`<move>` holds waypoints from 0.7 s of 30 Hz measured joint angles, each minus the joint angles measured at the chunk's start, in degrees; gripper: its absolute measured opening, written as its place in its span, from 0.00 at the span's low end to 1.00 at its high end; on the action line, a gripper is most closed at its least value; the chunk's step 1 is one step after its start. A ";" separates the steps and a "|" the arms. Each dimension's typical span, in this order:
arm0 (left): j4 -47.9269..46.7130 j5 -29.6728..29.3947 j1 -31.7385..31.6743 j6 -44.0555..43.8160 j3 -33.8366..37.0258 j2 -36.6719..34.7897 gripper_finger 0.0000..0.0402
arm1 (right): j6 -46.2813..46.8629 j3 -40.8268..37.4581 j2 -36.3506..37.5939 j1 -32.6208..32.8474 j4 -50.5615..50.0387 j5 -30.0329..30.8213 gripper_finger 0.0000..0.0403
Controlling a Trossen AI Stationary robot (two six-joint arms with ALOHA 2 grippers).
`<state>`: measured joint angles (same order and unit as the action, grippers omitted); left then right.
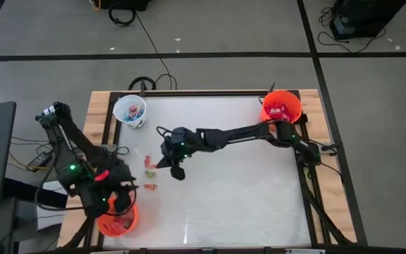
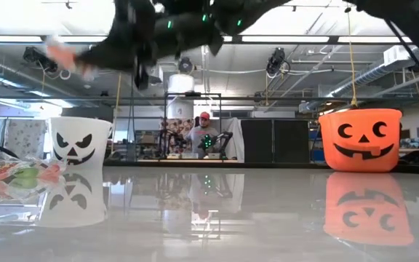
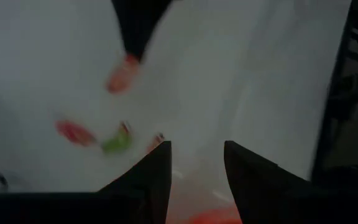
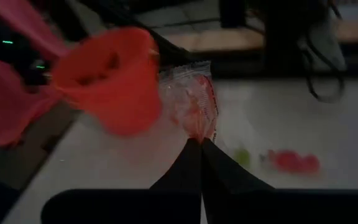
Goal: Sort candy by brand, put in halloween buckets
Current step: Put the orange gummy into the bottom orange bucket
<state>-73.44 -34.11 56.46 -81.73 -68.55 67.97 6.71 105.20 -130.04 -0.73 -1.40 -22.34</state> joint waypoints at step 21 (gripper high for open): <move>5.23 -11.47 -8.38 29.48 0.02 -0.18 0.48 | -1.34 0.01 6.13 2.80 0.89 -0.14 0.00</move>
<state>-68.21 -45.58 48.08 -52.25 -68.53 67.79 5.37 105.21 -123.91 2.07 -0.51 -22.48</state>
